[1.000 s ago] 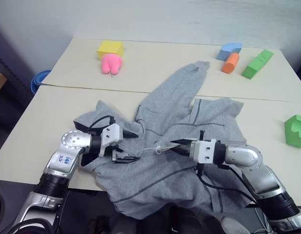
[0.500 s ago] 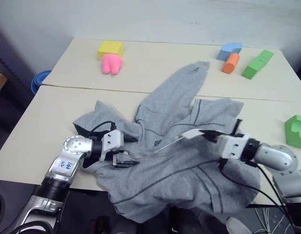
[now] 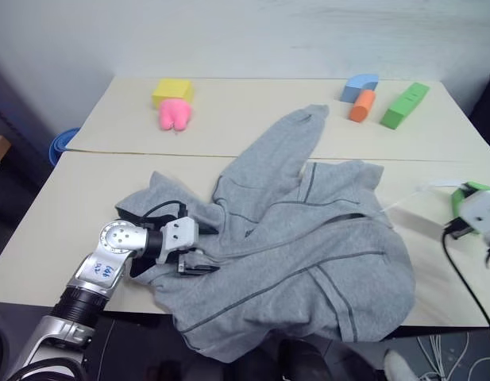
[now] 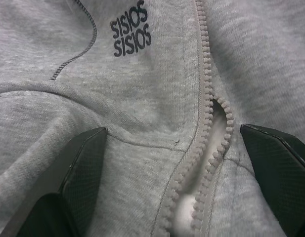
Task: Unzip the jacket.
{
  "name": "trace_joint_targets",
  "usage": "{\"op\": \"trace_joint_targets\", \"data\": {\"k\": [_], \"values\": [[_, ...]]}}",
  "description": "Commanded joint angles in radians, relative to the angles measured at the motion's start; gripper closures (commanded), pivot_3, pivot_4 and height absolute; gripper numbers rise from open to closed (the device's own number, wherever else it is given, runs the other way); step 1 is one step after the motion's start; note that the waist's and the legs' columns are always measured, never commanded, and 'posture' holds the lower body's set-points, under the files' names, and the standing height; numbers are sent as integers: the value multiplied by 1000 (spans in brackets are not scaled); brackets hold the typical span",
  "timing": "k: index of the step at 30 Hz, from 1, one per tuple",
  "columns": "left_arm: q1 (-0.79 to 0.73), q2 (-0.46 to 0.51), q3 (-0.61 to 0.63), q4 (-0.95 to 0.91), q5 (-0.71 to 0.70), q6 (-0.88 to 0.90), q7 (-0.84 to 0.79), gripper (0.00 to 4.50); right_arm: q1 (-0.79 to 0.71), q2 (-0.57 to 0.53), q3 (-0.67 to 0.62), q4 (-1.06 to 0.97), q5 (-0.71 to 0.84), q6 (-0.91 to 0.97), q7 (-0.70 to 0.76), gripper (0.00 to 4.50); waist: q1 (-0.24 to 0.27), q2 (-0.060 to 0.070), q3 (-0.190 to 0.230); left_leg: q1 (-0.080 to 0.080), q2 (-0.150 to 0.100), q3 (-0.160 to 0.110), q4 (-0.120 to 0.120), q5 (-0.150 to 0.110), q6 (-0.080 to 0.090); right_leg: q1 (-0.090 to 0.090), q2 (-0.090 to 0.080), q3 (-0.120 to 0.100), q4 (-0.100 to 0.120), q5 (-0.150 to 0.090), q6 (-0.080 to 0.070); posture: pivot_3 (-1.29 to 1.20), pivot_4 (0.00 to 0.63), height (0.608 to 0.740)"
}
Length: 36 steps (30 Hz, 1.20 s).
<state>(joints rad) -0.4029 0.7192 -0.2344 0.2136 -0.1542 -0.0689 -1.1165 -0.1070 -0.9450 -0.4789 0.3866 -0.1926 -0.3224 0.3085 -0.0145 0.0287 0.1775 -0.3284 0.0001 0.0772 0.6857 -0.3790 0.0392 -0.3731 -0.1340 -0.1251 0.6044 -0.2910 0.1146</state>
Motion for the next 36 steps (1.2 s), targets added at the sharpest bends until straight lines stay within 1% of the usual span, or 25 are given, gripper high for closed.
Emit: {"op": "trace_joint_targets", "data": {"k": [1,3,5,8,10,12,14,17,18,19,20,21,23,25,26,27,29,30,31,32,33,34,36], "values": [[64,86,-57,176,179,24,27,0,-41,-66,-71,107,15,-21,-95,4468,-16,4,-3,5,0,1,-3,1,-1,0,0,2,0,0,-1,0,150,740],[65,106,-64,200,182,14,38,0,-68,-102,-70,169,16,-27,-116,4468,-23,5,-4,12,2,4,-10,2,-5,5,-1,8,-1,-2,-3,0,150,740],[64,114,-70,216,185,3,48,0,-86,-123,-64,208,18,-38,-134,4468,-28,5,-4,30,3,6,-24,6,-11,14,0,12,-1,-5,-7,0,150,740],[61,112,-70,231,180,-2,66,0,-123,-145,-63,238,31,-46,-154,4468,-34,8,-6,32,7,6,-27,8,-16,13,3,13,3,-6,-10,0,150,740],[64,104,-63,232,164,-14,68,0,-142,-138,-56,239,53,-39,-140,4468,-33,9,-6,33,7,6,-30,10,-19,11,3,14,7,-9,-14,0,150,740],[75,84,-38,207,109,-7,52,0,-140,-103,-39,215,111,-17,-61,4468,-29,8,-6,36,8,6,-33,12,-22,11,4,14,9,-10,-17,0,150,740],[88,68,-7,175,50,6,26,0,-112,-51,-34,158,206,29,44,4468,-30,8,-6,40,8,6,-37,13,-24,12,4,15,10,-11,-19,0,150,740],[108,55,58,107,-37,57,1,0,-42,-5,-38,66,288,72,137,3922,-27,5,-5,40,11,6,-37,12,-25,12,6,15,11,-12,-20,0,150,740],[116,51,89,69,-84,100,-7,0,-13,3,-41,37,304,81,163,3614,-25,5,-5,39,11,7,-37,12,-25,10,6,15,11,-12,-20,0,150,740],[127,47,127,24,-144,135,-21,0,17,14,-49,7,337,89,204,3270,-24,5,-5,34,11,8,-36,12,-25,5,5,15,12,-12,-20,0,150,740],[138,49,162,-21,-201,171,-36,0,42,26,-62,-24,376,88,241,2863,-22,5,-5,28,11,9,-34,12,-24,-4,5,16,15,-12,-20,0,150,740],[152,55,202,-72,-267,221,-52,0,69,38,-77,-61,432,95,295,2534,-22,4,-4,26,11,10,-32,13,-23,-10,5,16,16,-12,-20,0,150,740],[182,88,256,-164,-387,373,-92,0,114,59,-102,-130,537,97,397,1832,-21,-5,2,21,12,11,-31,14,-24,-15,7,16,17,-12,-21,0,150,740],[207,118,303,-216,-427,427,-104,0,177,67,-123,-206,628,104,508,1239,-18,-12,6,10,12,10,-23,13,-23,-22,7,15,20,-12,-21,0,150,740],[219,134,326,-238,-441,447,-106,0,208,77,-128,-261,692,134,563,1018,-13,-14,8,8,13,10,-21,12,-22,-23,6,15,21,-11,-21,0,150,740],[234,153,348,-259,-448,463,-107,0,244,79,-122,-325,744,155,626,616,-11,-18,10,8,12,9,-20,11,-20,-22,6,15,20,-11,-21,0,150,740],[269,173,391,-280,-440,441,-111,0,294,90,-96,-455,817,213,677,30,-10,-20,11,8,12,8,-19,10,-19,-20,5,15,16,-10,-20,0,150,740],[288,168,417,-282,-433,405,-111,0,319,96,-72,-527,841,239,692,30,-9,-20,11,8,12,8,-19,9,-18,-19,5,15,15,-10,-20,0,150,740],[312,158,443,-287,-402,342,-95,0,370,80,-20,-596,805,207,761,30,-8,-20,11,9,12,8,-19,8,-17,-19,4,15,15,-10,-20,0,150,740],[333,155,457,-291,-377,311,-80,0,408,69,20,-644,771,179,816,30,-7,-20,11,8,12,8,-19,7,-17,-19,4,15,14,-10,-20,0,150,740],[361,164,464,-299,-365,313,-78,0,427,75,50,-683,762,172,839,30,-4,-20,11,8,12,8,-19,6,-18,-19,4,15,14,-10,-20,0,150,740],[386,172,468,-304,-359,313,-84,0,435,89,59,-699,767,172,844,30,-1,-21,11,8,13,8,-20,5,-19,-19,5,14,13,-10,-20,0,150,740],[452,170,485,-311,-325,248,-93,0,445,118,91,-695,755,144,865,30,5,-21,12,7,13,8,-20,4,-19,-20,5,14,11,-10,-20,0,150,740]]}}
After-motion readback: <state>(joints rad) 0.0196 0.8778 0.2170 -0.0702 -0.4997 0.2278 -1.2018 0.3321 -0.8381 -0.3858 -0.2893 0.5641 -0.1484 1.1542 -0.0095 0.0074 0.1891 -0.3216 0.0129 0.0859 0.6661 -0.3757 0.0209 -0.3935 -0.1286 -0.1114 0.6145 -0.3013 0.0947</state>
